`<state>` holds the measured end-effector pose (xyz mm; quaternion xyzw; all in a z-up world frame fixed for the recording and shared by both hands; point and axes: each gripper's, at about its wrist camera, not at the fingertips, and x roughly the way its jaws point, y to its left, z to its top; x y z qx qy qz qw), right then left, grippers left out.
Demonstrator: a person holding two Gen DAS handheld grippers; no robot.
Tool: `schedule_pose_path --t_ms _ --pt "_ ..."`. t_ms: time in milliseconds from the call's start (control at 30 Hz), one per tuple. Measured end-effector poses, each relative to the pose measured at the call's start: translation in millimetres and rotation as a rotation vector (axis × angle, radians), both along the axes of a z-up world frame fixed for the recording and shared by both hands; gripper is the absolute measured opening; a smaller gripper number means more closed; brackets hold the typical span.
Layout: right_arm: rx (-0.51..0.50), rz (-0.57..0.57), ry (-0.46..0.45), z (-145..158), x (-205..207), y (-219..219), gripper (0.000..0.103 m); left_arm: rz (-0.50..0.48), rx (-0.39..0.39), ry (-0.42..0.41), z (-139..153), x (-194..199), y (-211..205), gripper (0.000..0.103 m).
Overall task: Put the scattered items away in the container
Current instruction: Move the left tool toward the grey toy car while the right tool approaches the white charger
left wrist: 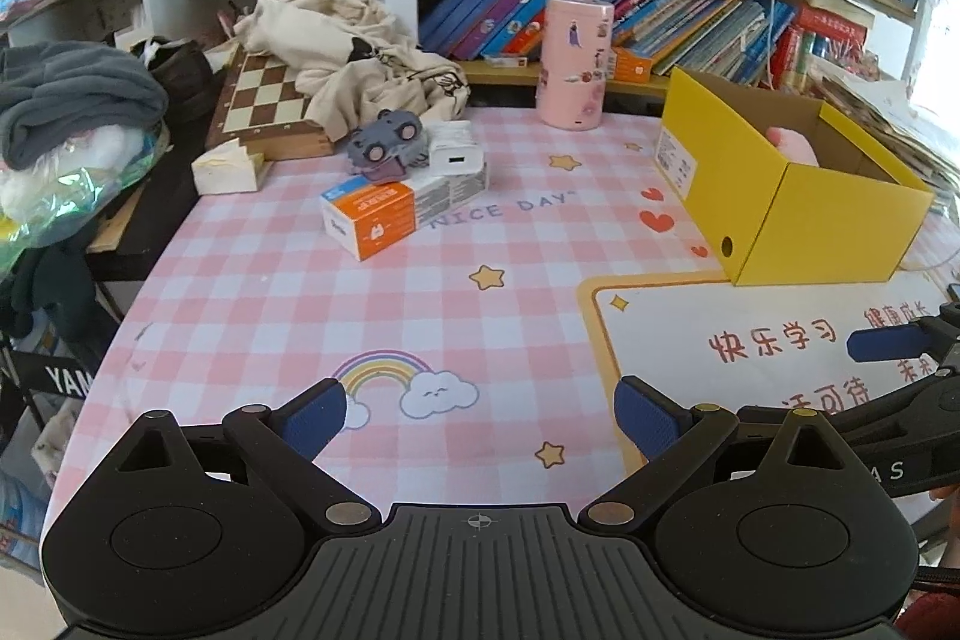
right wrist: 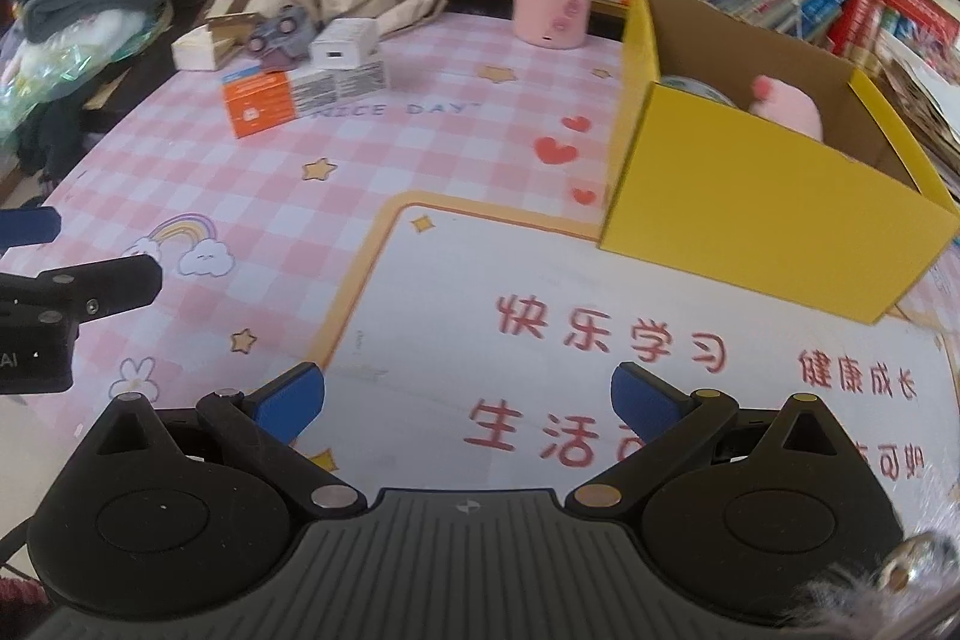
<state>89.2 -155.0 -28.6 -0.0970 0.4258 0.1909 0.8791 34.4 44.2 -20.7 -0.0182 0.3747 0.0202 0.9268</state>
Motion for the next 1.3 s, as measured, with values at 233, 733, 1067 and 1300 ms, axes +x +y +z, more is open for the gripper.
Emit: schedule_pose_path --t_ms 233,733,1067,1300 --pt "-0.006 0.034 -0.009 1 0 8 0.103 0.006 -0.005 -0.002 0 0 1 0.098" --pt "0.03 0.122 -0.035 0 18 24 0.103 0.061 0.024 -0.056 -2 4 9 0.098" --pt "0.033 0.169 -0.024 -4 40 39 0.103 0.085 0.022 -0.07 -7 11 17 0.098" --pt "0.029 0.196 -0.01 -9 55 46 0.103 0.133 -0.046 -0.046 -14 22 27 0.098"
